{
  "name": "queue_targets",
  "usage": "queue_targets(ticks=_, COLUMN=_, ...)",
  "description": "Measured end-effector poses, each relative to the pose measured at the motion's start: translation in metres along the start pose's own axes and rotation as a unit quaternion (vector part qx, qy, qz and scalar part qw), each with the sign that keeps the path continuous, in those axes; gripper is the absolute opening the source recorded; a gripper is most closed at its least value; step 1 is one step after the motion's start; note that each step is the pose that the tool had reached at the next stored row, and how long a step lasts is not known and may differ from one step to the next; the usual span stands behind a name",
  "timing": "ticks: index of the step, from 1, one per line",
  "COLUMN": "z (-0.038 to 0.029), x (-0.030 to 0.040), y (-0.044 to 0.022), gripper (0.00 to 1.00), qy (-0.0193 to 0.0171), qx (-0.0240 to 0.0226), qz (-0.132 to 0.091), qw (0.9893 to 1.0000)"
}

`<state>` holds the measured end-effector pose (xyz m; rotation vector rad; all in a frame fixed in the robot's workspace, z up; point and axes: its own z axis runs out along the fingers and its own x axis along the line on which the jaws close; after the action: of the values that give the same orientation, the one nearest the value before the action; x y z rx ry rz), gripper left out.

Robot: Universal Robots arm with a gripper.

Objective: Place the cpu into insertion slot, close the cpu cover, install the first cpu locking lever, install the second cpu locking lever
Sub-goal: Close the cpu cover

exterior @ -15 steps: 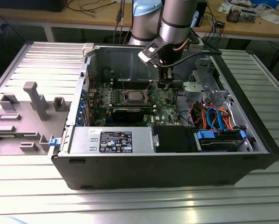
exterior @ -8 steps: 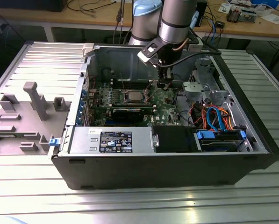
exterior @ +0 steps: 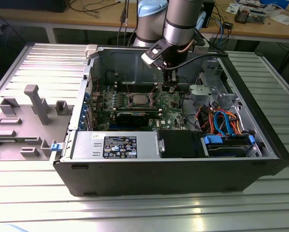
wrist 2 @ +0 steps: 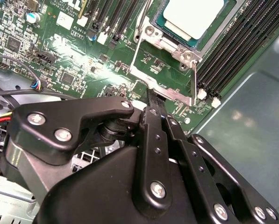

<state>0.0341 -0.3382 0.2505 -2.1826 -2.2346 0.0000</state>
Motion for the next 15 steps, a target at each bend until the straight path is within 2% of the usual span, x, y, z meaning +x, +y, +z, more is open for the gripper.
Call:
queue_targets(ticks=5, z=0.0, x=0.0, y=-0.0015, gripper=0.11, qy=0.0, qx=0.0, qz=0.0, qw=1.0)
queue_targets(ticks=15, z=0.0003, x=0.0002, y=-0.0092, gripper=0.11, qy=0.0, qx=0.0, qz=0.0, qw=1.0)
